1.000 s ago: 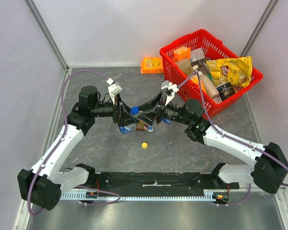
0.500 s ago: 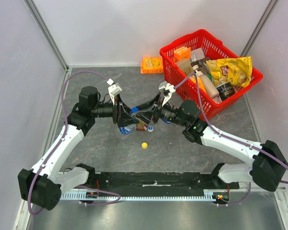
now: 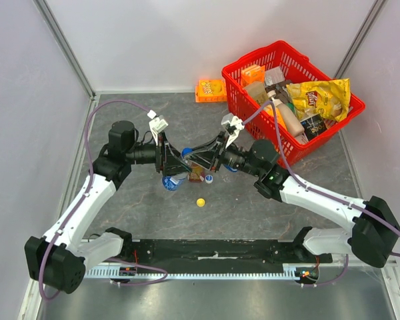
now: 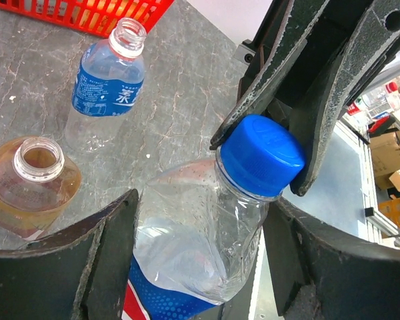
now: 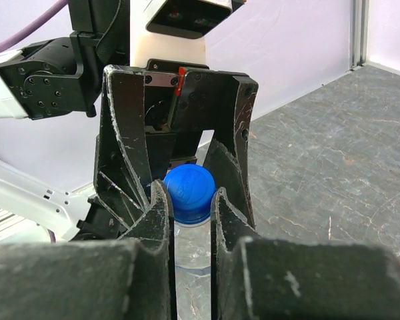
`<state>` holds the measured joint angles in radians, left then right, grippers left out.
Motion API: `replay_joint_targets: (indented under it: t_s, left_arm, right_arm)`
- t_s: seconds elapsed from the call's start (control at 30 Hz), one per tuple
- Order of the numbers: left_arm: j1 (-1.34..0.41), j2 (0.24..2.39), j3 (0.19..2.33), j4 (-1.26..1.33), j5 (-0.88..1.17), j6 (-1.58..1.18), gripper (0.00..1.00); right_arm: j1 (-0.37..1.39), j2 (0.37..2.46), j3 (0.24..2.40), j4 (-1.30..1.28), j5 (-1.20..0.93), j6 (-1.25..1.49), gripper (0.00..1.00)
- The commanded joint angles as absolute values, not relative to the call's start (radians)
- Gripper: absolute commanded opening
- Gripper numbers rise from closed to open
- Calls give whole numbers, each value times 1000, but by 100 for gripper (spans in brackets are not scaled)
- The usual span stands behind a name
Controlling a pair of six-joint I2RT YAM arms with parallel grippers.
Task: Unscrew the bottle caps
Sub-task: Unscrew the bottle cap from the plastic bottle.
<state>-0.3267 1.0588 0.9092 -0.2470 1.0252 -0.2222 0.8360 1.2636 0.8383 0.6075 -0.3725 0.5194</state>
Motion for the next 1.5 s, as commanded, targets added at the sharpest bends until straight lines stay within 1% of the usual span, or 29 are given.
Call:
replay_joint_targets:
  t_s: [0.0, 0.07, 0.17, 0.23, 0.57, 0.8, 1.03, 1.17, 1.47]
  left_arm:
    - [-348, 1005, 908, -196, 1095, -172, 62]
    - [-348, 997, 908, -204, 1089, -161, 67]
    - [-347, 985, 914, -228, 1033, -140, 81]
    - [-348, 974, 917, -245, 1003, -123, 84]
    - [-347, 928, 913, -258, 974, -83, 88]
    - [-348, 911, 911, -299, 882, -40, 90]
    - [-347, 925, 923, -345, 885, -2, 91]
    - [-348, 933, 925, -359, 923, 51, 92]
    - [-350, 873, 893, -359, 934, 126, 94]
  right_arm:
    - [842, 1227, 838, 607, -311, 545, 0]
    - [842, 1213, 833, 597, -293, 546, 0]
    - [842, 1189, 831, 565, -246, 548, 0]
    - [842, 1172, 831, 543, -221, 551, 0]
    - [841, 1094, 842, 466, -209, 514, 0]
    - [833, 1019, 862, 393, -155, 497, 0]
    - [827, 986, 896, 344, -155, 497, 0]
    - [815, 983, 923, 331, -187, 512, 0]
    - [801, 983, 982, 296, -242, 511, 0]
